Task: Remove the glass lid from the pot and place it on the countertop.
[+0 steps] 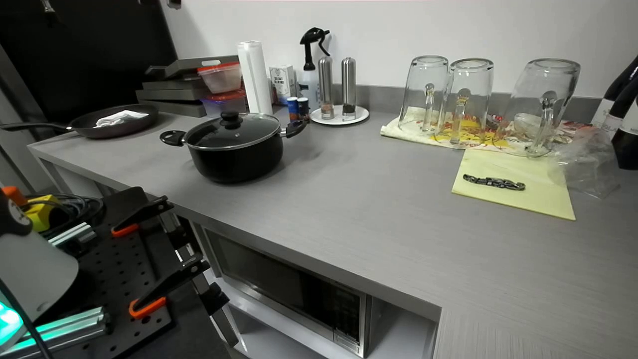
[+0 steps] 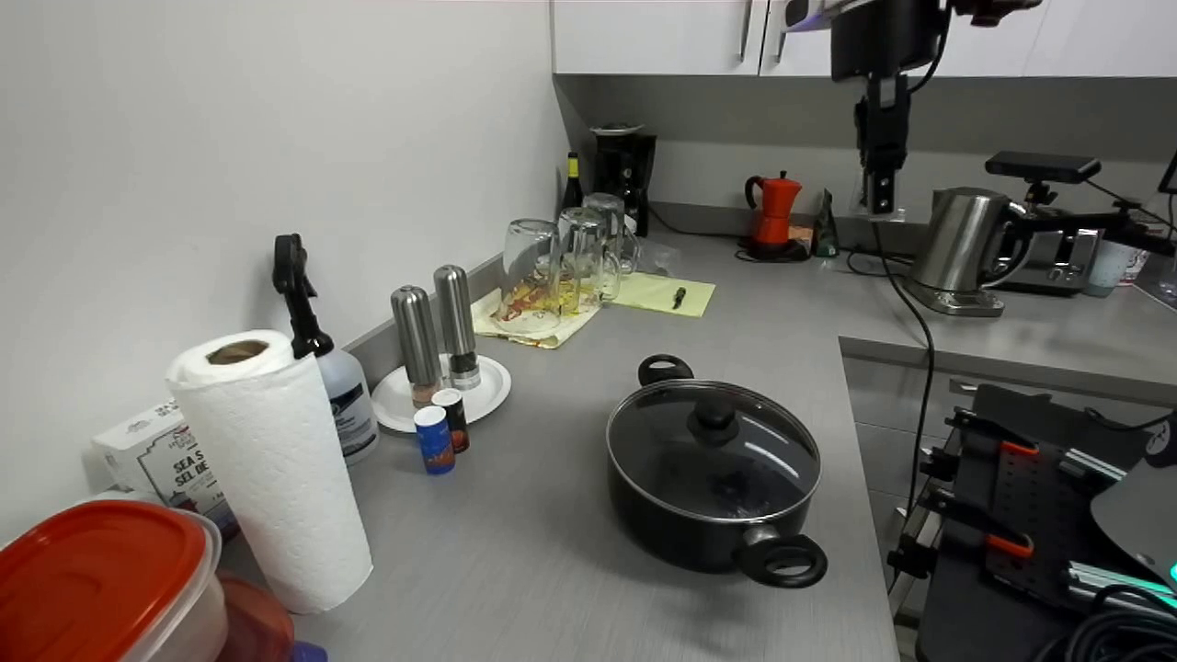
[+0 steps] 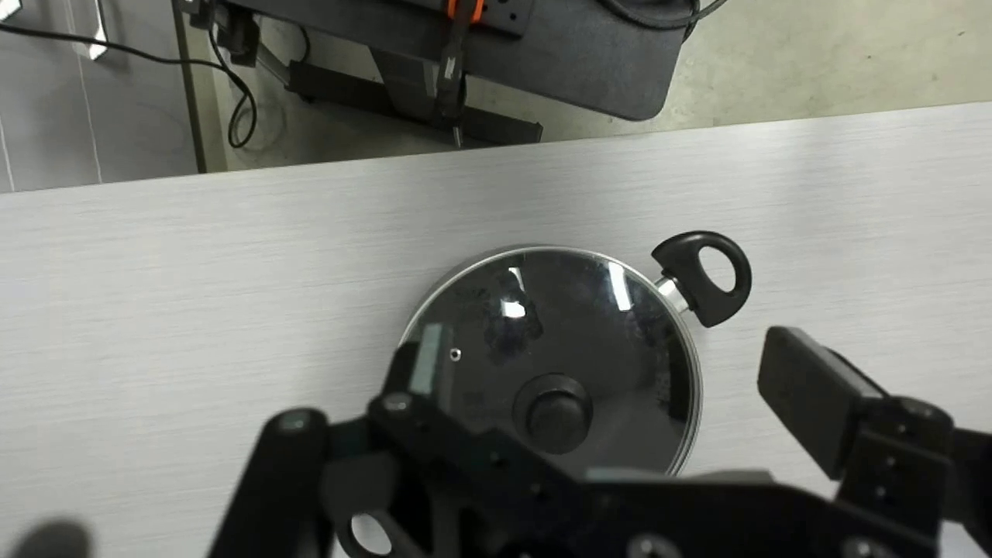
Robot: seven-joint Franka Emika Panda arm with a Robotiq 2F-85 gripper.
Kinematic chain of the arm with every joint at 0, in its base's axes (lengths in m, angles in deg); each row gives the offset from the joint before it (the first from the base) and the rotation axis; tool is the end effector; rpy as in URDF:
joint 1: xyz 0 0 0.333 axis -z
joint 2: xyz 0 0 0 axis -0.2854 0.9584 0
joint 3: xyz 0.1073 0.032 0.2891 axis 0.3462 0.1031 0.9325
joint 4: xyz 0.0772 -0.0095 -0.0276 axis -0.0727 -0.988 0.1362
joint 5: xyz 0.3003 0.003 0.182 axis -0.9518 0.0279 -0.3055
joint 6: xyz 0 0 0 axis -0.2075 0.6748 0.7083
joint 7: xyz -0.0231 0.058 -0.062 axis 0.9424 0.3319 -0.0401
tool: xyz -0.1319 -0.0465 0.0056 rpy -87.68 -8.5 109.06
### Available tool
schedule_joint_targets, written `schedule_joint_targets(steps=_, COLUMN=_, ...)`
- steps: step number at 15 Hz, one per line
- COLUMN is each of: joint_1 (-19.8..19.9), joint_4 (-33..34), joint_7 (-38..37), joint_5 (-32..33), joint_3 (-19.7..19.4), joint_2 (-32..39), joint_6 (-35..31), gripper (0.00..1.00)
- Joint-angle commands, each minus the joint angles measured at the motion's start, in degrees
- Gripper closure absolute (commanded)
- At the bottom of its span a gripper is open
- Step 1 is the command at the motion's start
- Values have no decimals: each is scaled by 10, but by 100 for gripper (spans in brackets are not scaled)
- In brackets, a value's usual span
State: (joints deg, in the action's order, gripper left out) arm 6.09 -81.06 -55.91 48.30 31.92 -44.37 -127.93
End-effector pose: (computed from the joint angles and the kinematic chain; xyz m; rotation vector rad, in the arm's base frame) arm 0.3336 0.1450 0.4537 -3.0710 -0.3911 0.3220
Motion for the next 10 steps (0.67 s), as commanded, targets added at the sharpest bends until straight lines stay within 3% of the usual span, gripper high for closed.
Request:
schedule_joint_targets(steps=1, joint_1=4, joint_4=-9, joint_7=23, joint_5=11, joint_3=2, joint_2=55, joint_6=-79, gripper=0)
schedule_joint_targets(steps=10, joint_1=-6, joint_4=-31, joint_7=38, joint_5=32, joint_3=12, joint_2=220, joint_6=-326, gripper=0)
